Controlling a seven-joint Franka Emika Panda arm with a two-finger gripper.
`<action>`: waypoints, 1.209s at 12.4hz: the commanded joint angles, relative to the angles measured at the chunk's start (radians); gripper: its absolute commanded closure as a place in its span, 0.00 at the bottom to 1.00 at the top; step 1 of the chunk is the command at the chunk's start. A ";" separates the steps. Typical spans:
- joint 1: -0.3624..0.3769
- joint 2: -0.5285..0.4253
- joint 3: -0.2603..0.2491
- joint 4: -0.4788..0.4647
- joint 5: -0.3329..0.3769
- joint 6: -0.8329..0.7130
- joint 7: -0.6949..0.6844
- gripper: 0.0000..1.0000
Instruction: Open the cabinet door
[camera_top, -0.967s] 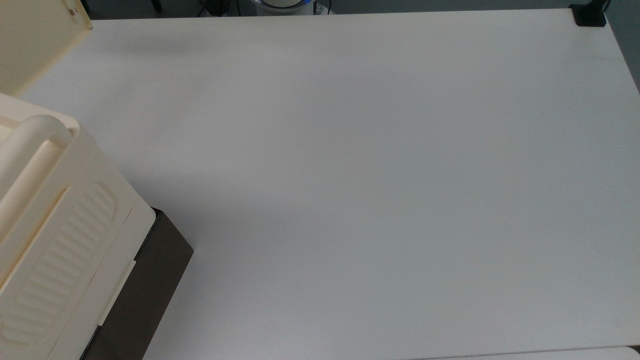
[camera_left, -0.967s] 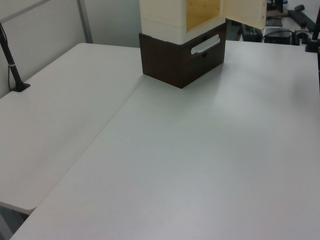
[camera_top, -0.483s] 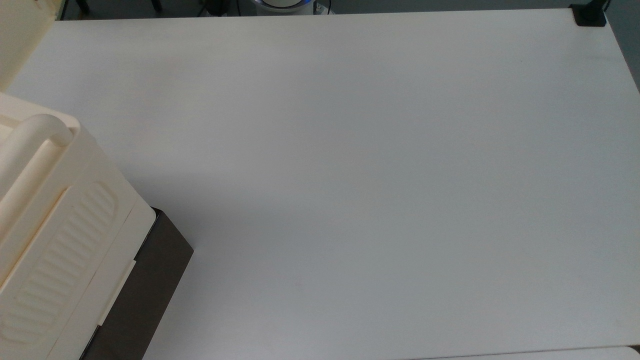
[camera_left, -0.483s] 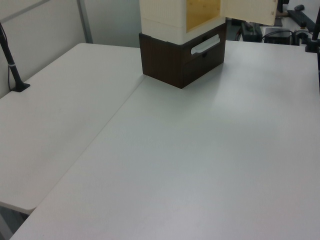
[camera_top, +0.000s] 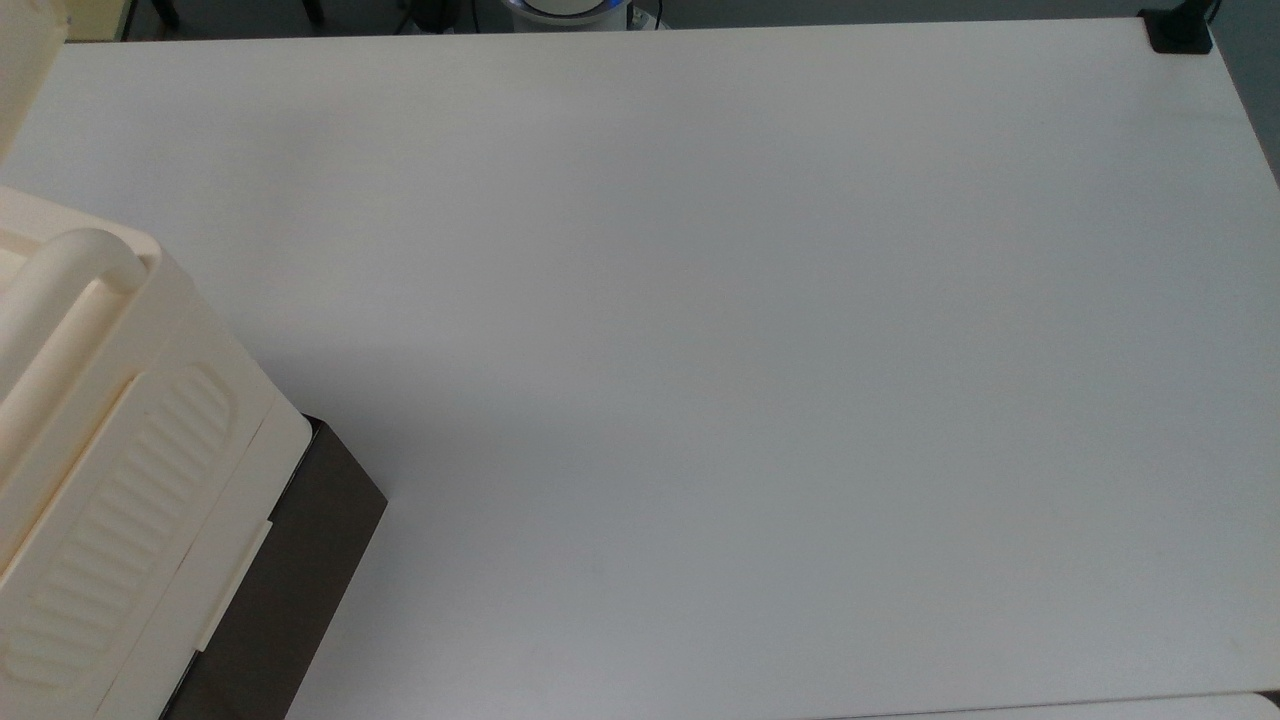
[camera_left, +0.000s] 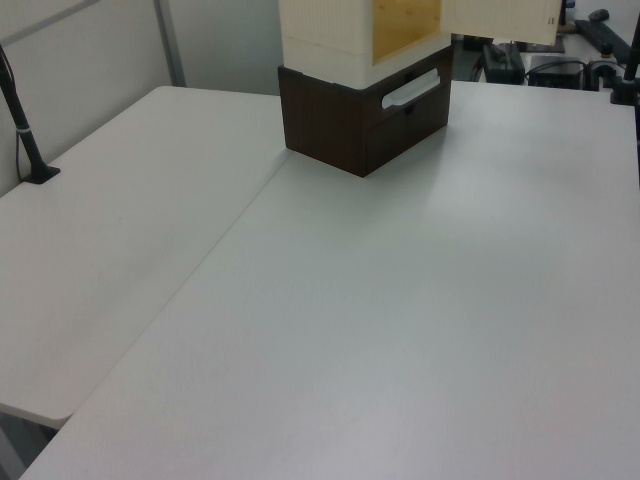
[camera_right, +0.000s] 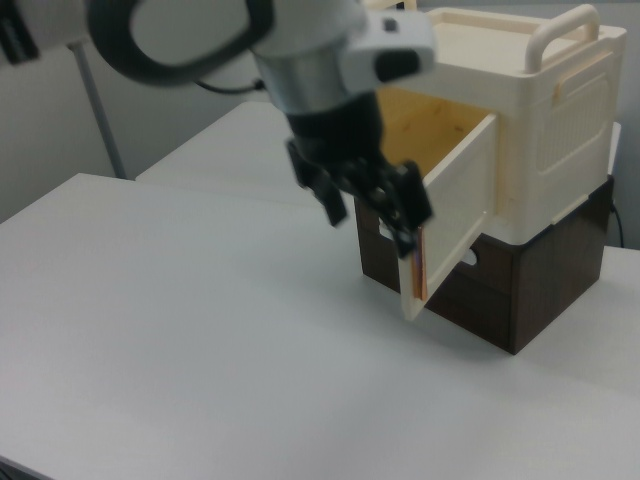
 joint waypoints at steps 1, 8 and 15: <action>0.060 -0.044 0.084 0.045 0.059 -0.107 0.095 0.00; 0.211 0.025 0.336 0.045 0.079 -0.089 0.461 0.00; 0.431 0.108 0.306 0.029 0.052 -0.087 0.446 0.00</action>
